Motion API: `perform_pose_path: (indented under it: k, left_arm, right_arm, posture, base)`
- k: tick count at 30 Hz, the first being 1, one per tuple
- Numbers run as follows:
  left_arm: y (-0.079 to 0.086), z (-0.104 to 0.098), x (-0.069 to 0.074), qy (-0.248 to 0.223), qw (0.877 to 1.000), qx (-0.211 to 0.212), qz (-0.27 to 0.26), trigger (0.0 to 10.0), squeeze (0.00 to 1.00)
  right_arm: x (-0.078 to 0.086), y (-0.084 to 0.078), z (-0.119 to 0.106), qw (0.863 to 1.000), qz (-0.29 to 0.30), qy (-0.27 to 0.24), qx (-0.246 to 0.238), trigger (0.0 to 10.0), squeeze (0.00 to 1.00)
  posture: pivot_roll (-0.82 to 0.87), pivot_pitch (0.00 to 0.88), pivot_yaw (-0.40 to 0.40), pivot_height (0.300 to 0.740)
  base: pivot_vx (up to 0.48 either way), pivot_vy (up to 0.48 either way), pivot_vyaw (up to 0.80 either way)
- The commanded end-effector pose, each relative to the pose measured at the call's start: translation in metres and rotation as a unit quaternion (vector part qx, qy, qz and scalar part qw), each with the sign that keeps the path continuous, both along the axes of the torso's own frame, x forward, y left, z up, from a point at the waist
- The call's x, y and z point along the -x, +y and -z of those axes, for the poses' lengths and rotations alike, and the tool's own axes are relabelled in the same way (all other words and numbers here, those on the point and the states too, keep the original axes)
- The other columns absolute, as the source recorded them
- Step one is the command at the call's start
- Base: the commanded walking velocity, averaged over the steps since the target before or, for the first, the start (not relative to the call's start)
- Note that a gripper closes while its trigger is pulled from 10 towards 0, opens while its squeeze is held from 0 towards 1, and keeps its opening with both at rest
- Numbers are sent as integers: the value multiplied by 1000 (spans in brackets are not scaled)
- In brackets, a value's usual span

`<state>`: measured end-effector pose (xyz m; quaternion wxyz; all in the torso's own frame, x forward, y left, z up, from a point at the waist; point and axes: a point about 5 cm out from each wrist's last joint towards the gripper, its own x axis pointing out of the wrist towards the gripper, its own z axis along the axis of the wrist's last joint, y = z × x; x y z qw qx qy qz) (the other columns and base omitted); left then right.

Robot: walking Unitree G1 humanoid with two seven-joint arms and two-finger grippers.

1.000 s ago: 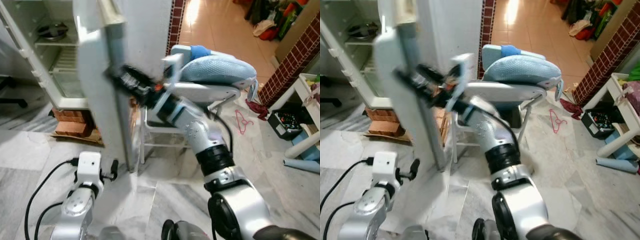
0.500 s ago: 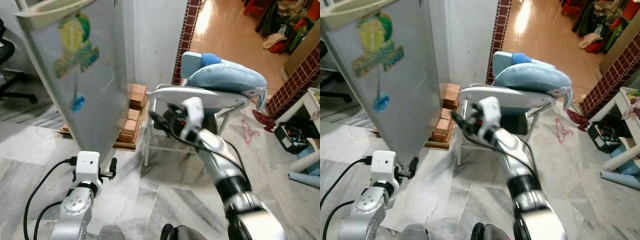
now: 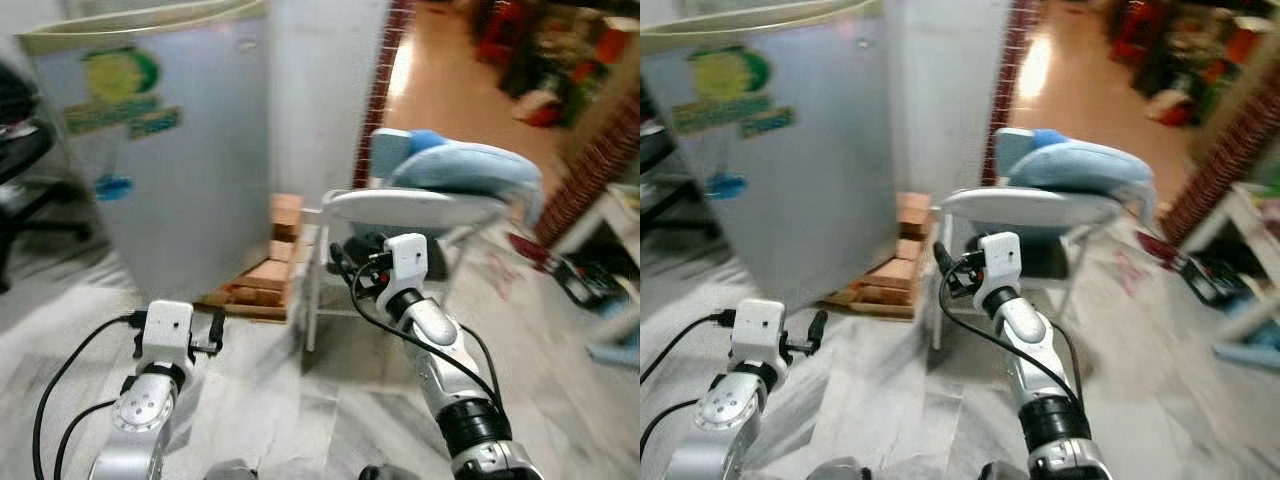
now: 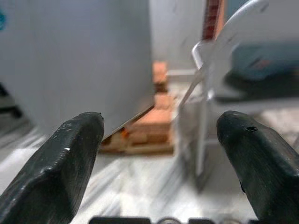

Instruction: Restocking fridge

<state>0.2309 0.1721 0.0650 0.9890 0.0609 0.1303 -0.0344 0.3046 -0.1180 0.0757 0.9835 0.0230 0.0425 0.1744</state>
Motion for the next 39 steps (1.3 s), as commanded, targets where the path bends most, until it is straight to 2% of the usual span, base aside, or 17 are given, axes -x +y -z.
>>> perform_pose_path:
  k: [1, 16, 25, 29, 35, 39]
  left_arm:
    - [-1, 1, 1, 1, 1000, 3, 4, 10000, 0]
    - [-1, -6, 0, -33, 999, 15, 8, 10000, 0]
    - [0, -12, -1, -62, 998, 21, 20, 10000, 0]
    - [-7, -21, -6, -79, 995, 42, 47, 10000, 0]
    - [-11, -21, -9, -83, 993, 50, 71, 10000, 0]
    - [-11, -23, -15, -88, 991, 38, 89, 10000, 0]
  right_arm:
    - [-3, 1, -8, 1000, 4, -14, 2, 10000, 0]
    - [-2, 1, -6, 1000, 9, -10, 8, 10000, 0]
    - [-1, -1, -10, 999, 25, -27, 9, 10000, 0]
    - [6, -19, -9, 997, 69, -33, 14, 10000, 0]
    - [8, -26, -7, 996, 83, -34, 17, 10000, 0]
    - [9, -31, -7, 992, 114, -43, 22, 10000, 0]
  posture:
    - [162, 31, -56, 740]
    - [159, 36, -60, 740]
    - [152, 30, -39, 740]
    - [130, 6, -15, 740]
    - [123, 0, -9, 740]
    - [94, 0, 43, 740]
  base:
    - [0, 458, -488]
    - [0, 469, -65]
    - [0, 480, -556]
    - [0, 480, 0]
    - [0, 480, 0]
    - [0, 349, 0]
